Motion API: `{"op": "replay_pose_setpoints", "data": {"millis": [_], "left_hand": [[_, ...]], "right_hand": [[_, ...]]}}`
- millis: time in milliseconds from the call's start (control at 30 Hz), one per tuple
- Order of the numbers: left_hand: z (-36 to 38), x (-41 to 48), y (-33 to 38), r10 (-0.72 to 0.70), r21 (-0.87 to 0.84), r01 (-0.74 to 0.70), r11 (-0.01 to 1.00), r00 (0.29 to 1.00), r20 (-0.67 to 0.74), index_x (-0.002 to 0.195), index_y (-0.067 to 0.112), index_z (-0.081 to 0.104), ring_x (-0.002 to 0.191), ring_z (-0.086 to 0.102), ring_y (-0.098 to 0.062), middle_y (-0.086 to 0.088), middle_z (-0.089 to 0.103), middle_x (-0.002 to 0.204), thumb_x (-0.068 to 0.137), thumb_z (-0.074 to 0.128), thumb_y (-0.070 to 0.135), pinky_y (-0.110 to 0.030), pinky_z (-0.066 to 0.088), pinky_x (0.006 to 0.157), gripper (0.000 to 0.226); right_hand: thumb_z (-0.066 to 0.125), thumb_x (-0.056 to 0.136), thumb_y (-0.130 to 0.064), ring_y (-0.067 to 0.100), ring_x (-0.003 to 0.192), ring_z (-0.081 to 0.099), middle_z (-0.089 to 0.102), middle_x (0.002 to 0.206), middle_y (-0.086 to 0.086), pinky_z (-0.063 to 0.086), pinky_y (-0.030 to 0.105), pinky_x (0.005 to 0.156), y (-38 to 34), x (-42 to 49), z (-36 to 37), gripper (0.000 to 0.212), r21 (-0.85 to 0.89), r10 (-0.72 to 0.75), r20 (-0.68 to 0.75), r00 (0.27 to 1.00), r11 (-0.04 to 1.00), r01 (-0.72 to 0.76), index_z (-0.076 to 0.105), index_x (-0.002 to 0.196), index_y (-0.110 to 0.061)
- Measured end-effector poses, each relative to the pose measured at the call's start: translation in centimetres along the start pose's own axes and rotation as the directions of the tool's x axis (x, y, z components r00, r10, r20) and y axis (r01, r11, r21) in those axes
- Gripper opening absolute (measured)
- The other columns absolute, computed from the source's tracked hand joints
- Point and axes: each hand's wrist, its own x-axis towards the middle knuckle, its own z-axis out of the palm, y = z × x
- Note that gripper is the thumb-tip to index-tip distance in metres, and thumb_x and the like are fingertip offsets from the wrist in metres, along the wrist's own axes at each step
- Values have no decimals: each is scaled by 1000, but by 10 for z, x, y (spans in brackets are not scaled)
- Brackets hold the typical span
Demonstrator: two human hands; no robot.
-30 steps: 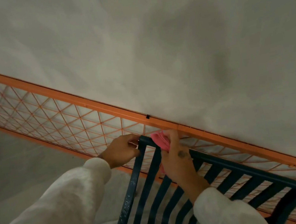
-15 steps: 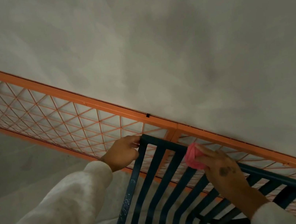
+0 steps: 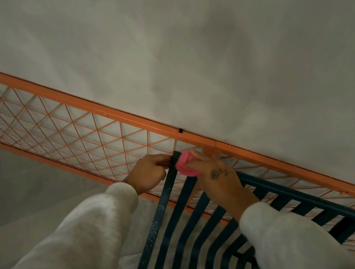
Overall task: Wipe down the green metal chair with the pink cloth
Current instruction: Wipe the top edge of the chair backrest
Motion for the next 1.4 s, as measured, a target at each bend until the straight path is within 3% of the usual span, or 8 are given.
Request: {"op": "replay_pose_setpoints", "data": {"millis": [167, 333, 467, 533, 767, 1033, 1200, 1400], "left_hand": [[2, -7, 1, -1, -26, 1, 1000, 1000, 1, 129, 22, 59, 124, 53, -10, 4, 60, 132, 79, 41, -14, -27, 36, 101, 65], [3, -8, -4, -2, -55, 1, 998, 1000, -17, 128, 24, 60, 125, 53, -13, 2, 59, 134, 78, 46, -5, -26, 39, 102, 59], [5, -11, -5, 15, -49, -16, 999, 999, -38, 126, 28, 61, 123, 55, -12, 5, 61, 131, 64, 46, 16, -37, 42, 107, 65], [6, -12, -7, 15, -55, -17, 998, 999, -41, 127, 28, 60, 123, 55, -9, 6, 61, 131, 69, 49, 11, -37, 42, 108, 61], [9, -6, -9, -3, -70, 0, 998, 999, -50, 128, 25, 60, 121, 52, -4, 5, 62, 130, 75, 44, -15, -29, 33, 104, 68], [4, -4, -5, 24, -99, -26, 995, 1000, -20, 127, 22, 59, 118, 50, -2, 4, 59, 133, 83, 43, -17, -35, 36, 107, 61], [5, -1, -3, 36, -81, -39, 996, 998, -42, 126, 20, 61, 117, 51, -5, 2, 59, 132, 83, 42, -17, -37, 36, 108, 59], [8, 0, -2, 30, -71, -34, 997, 997, -65, 129, 18, 58, 115, 51, -2, 1, 60, 131, 81, 44, -17, -36, 36, 108, 61]], "right_hand": [[63, 88, 1, 10, 116, 60, 61, 126, -17, 49, 41, 103, 58, -65, -21, 50, 196, 129, -121, 984, 975, -104, 66, 112, -43], [49, 95, -8, 6, 86, 66, 69, 105, -15, 60, 40, 75, 66, -88, -21, 43, 412, 557, -194, 808, 794, -448, 67, 91, -47], [55, 91, -1, 4, 94, 64, 67, 105, -16, 59, 34, 80, 18, -48, -3, 36, 317, 369, -217, 904, 902, -292, 67, 105, -33], [59, 88, -3, 6, 95, 63, 66, 107, -12, 59, 28, 79, -1, -26, 4, 33, 168, 219, -219, 951, 968, -184, 66, 106, -30], [57, 92, -1, 10, 99, 60, 65, 110, -8, 55, 23, 82, -44, 26, -4, 34, 183, 88, -78, 993, 980, -72, 67, 109, -28], [49, 97, -6, 10, 73, 67, 67, 106, -11, 56, 24, 61, 41, -41, -36, 30, 347, 350, 36, 936, 874, -340, 67, 101, -29], [48, 93, 5, 2, 85, 67, 71, 96, -13, 54, 17, 64, 76, -71, -57, 38, 451, 553, 37, 833, 734, -508, 68, 84, -26], [48, 97, -7, 11, 74, 64, 59, 104, -11, 61, 37, 57, 19, -13, -36, 33, 326, 453, 78, 888, 830, -453, 50, 113, -36]]}}
